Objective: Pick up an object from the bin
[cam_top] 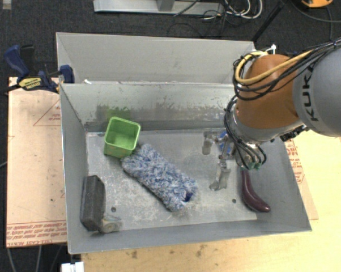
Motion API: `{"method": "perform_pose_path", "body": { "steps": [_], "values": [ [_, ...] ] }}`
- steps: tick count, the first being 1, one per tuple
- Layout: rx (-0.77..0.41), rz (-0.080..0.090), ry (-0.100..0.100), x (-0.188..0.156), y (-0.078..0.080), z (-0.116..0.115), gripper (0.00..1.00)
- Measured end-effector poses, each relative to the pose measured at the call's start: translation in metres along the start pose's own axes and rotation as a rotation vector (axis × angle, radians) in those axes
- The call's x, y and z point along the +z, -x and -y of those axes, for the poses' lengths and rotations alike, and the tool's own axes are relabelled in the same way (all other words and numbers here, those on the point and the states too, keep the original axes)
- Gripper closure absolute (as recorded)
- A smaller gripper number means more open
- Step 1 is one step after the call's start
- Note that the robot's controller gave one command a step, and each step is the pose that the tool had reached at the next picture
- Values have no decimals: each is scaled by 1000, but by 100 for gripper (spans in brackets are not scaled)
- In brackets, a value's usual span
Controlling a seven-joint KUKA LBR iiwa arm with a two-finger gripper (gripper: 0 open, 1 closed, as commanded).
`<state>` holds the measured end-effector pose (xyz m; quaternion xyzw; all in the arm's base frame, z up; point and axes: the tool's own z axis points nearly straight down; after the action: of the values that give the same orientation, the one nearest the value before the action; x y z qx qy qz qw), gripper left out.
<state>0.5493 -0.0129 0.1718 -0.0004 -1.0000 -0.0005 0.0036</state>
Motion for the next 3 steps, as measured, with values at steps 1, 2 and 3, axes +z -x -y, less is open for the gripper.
{"method": "perform_pose_path", "body": {
  "steps": [1, 2, 3],
  "values": [
    [0, 8, 0, -5, 1, 0, 0],
    [-64, 15, -2, 33, 8, -25, 0],
    [-88, 10, -1, 90, -13, -54, 0]
  ]
}}
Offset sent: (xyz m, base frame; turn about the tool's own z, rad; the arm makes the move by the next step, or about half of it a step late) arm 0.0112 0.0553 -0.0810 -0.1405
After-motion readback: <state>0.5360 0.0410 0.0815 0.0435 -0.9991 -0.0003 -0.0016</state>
